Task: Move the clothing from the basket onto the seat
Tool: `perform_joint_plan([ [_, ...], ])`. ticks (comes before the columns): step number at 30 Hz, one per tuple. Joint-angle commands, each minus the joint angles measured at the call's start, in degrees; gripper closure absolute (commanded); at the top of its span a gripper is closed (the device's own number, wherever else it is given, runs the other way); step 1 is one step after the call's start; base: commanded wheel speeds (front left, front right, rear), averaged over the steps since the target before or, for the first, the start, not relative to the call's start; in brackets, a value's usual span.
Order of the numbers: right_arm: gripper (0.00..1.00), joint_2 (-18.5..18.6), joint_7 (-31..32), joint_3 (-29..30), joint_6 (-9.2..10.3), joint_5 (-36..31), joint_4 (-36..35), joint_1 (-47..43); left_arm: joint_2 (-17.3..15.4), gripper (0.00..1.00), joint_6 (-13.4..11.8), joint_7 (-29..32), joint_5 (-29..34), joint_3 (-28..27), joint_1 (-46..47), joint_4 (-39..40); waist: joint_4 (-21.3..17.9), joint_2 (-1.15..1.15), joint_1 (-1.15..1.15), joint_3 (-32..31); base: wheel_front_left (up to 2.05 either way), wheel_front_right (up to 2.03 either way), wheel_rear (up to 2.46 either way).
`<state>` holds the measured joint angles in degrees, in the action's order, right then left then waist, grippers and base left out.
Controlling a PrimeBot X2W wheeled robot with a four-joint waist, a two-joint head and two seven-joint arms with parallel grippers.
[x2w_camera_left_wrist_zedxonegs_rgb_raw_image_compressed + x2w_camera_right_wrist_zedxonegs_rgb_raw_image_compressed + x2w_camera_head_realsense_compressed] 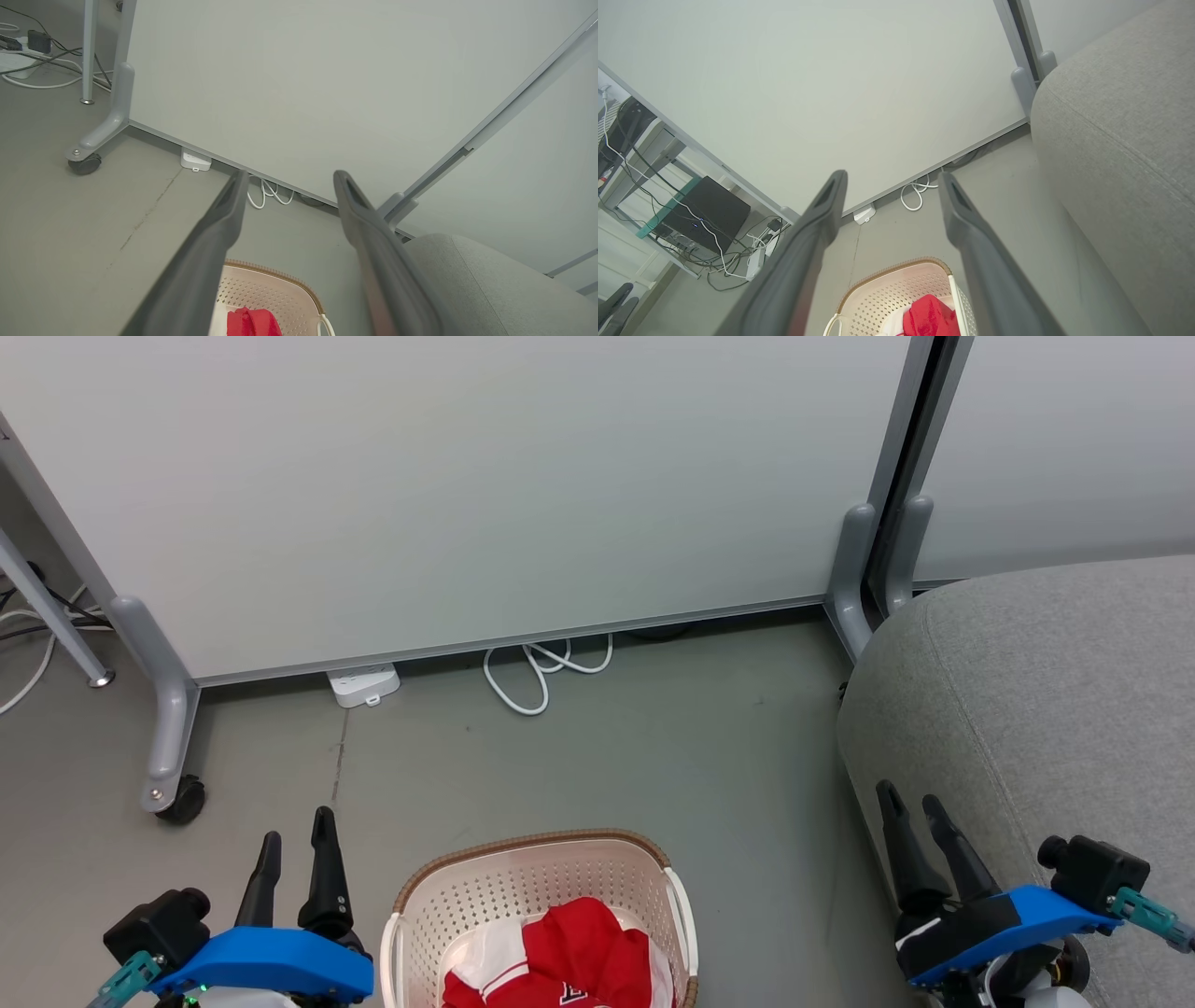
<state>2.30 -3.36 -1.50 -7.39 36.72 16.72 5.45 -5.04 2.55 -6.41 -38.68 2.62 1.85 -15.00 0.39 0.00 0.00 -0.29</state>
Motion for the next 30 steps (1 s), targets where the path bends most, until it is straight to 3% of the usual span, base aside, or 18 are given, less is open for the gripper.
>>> perform_joint_plan([
  [1, 0.00, 0.46, -0.40, -0.18, -0.08, -1.41, -0.80, 1.24, -0.47, 0.00, 0.17, -0.51, 1.25, 0.19, 0.60, 0.46, 0.01, 0.00, 0.00, -0.01, 0.00, 0.00, 0.00],
  [30, 0.00, 0.62, -2.74, -1.09, -0.12, -20.16, -0.99, 1.87, 0.18, 0.00, 0.89, -4.73, 16.38, 0.60, 0.24, -1.41, 0.58, 0.00, 0.00, -0.27, 0.00, 0.00, 0.00],
])
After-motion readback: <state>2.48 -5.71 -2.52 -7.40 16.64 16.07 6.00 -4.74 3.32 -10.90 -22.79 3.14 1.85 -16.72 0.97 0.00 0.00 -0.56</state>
